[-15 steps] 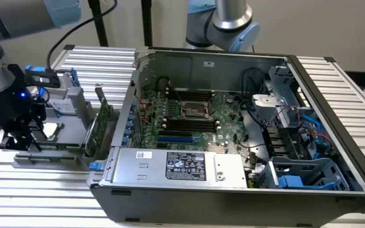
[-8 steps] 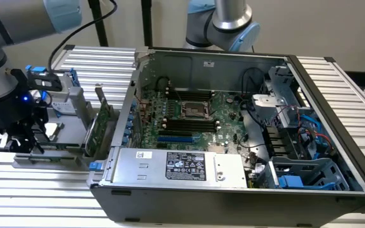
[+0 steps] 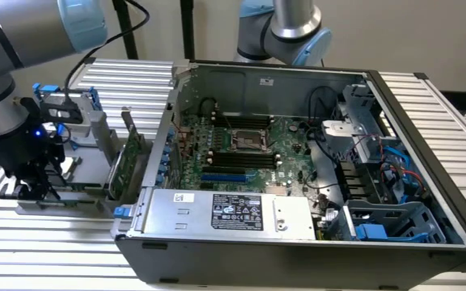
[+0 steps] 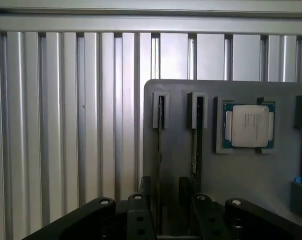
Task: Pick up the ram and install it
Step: 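Pick up the ram and move it above insertion slot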
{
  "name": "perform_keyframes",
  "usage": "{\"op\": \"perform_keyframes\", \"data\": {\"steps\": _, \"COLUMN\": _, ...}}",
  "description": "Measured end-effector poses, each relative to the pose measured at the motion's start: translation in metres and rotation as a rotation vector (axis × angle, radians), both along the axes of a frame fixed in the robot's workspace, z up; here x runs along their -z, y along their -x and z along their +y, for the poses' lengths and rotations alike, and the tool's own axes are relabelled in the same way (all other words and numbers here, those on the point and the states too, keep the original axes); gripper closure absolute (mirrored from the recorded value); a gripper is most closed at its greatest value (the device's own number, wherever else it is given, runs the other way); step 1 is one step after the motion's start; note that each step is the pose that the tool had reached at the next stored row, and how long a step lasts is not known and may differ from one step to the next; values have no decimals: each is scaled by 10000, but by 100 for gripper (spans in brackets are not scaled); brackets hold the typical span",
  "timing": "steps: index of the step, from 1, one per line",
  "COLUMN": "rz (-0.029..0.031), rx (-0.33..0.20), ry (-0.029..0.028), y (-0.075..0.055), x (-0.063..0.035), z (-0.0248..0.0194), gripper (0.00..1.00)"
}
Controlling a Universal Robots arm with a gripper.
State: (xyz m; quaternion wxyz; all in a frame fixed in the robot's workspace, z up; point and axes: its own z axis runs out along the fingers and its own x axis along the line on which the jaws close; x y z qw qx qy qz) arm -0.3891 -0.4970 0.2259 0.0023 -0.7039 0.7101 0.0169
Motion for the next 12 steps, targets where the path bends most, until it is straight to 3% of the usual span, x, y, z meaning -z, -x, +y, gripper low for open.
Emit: {"op": "perform_keyframes", "data": {"steps": 12, "rz": -23, "rx": -70, "ry": 0, "y": 13, "x": 218, "z": 0, "gripper": 0}}
